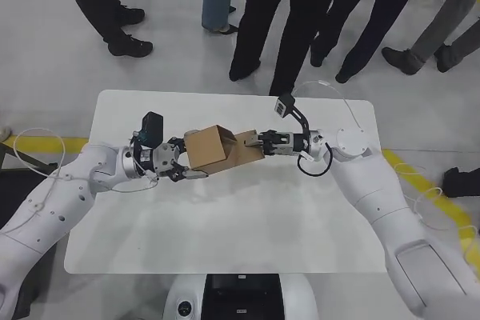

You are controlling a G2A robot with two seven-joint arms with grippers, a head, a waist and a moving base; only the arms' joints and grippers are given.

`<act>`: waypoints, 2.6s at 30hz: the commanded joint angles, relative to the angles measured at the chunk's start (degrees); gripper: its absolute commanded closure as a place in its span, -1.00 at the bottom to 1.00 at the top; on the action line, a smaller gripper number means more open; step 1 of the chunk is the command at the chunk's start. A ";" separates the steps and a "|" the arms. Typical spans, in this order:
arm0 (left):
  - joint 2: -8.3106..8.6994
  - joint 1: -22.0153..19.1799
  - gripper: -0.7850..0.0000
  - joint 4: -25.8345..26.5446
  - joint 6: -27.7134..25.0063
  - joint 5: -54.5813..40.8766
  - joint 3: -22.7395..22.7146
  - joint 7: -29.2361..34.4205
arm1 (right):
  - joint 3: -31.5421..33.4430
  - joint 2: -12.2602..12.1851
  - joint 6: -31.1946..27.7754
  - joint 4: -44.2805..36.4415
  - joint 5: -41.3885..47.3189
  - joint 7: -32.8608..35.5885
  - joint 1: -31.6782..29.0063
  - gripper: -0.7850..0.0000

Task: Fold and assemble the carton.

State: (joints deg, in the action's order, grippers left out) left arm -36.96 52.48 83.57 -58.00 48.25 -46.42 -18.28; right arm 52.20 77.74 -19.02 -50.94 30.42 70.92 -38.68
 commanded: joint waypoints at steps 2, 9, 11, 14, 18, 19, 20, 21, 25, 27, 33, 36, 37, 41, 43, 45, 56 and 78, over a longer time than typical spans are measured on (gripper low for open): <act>0.07 -0.34 -0.64 -0.08 0.00 -0.63 0.48 0.36 | 0.15 -0.02 -0.02 -0.17 -0.17 0.03 -0.11 1.00; 0.29 -0.63 -0.31 -0.09 0.00 -1.27 1.06 0.50 | 0.44 -0.05 -0.13 -0.58 -0.52 0.04 -0.39 0.91; 0.35 -0.64 -0.33 -0.15 0.00 -1.31 1.15 0.48 | 0.50 -0.05 -0.10 -0.67 -0.58 0.02 -0.46 0.56; 0.42 -0.63 -0.36 -0.24 0.00 -1.44 1.28 0.44 | 0.76 -0.09 -0.25 -0.75 -0.55 0.05 -0.57 -0.33; 0.50 -0.66 -0.39 -0.38 0.00 -1.51 1.37 0.45 | 1.70 -0.33 -0.77 -0.75 -0.25 0.08 -0.81 -1.00; 0.53 -0.62 -0.41 -0.45 0.00 -1.62 1.39 0.35 | 2.01 -0.41 -0.88 -0.76 -0.01 0.24 -0.94 -1.00; 0.55 -0.60 -0.41 -0.49 0.00 -1.64 1.39 0.33 | 2.39 -0.51 -1.13 -0.77 0.21 0.30 -1.07 -1.00; 0.58 -0.57 -0.40 -0.50 0.00 -1.62 1.40 0.29 | 2.84 -0.61 -1.39 -0.75 0.67 0.36 -1.27 -1.00; 0.75 -0.33 -0.41 -0.54 0.00 -1.45 1.33 0.06 | 4.62 -1.08 -2.07 -0.13 2.19 0.91 -2.00 -1.00; 0.88 -0.13 -0.44 -0.61 0.00 -1.35 1.20 -0.19 | 5.72 -1.40 -2.49 0.75 2.67 0.70 -2.45 -0.95; 1.44 0.83 -0.43 -0.45 0.00 -0.60 0.37 -1.55 | 8.78 -2.53 -3.07 3.07 2.61 0.30 -3.65 -0.07; 1.75 1.38 -0.44 -0.05 0.00 -0.05 -0.13 -2.41 | 9.13 -2.87 -1.40 4.56 1.71 0.52 -3.99 0.16; 1.84 1.56 -0.42 0.06 0.00 0.14 -0.28 -2.68 | 8.93 -2.87 -0.76 4.79 1.38 0.81 -3.90 0.22; 2.10 2.00 -0.41 0.63 0.00 0.95 -0.77 -3.49 | 7.19 -2.30 0.76 5.34 1.47 2.19 -3.76 0.38; 2.17 2.11 -0.40 0.72 0.00 1.13 -0.89 -3.68 | 6.18 -1.88 0.84 5.47 1.60 2.57 -3.54 0.44; 2.18 2.07 -0.39 0.74 0.00 1.28 -0.95 -3.71 | 5.02 -1.37 0.97 5.28 1.88 2.98 -3.33 0.47; 1.07 1.07 -0.36 -0.88 0.25 1.39 -0.83 1.63 | 2.88 -0.37 -1.10 5.06 0.06 2.88 -1.52 0.67; -0.88 2.86 -0.36 -1.13 0.00 1.15 -4.02 6.05 | 6.89 -1.95 -6.25 -0.23 -4.91 -3.30 -2.52 0.31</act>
State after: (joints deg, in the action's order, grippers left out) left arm -37.76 55.24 82.44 -58.01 49.43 -50.42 -12.42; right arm 58.60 75.94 -24.38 -50.34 25.35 67.57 -40.95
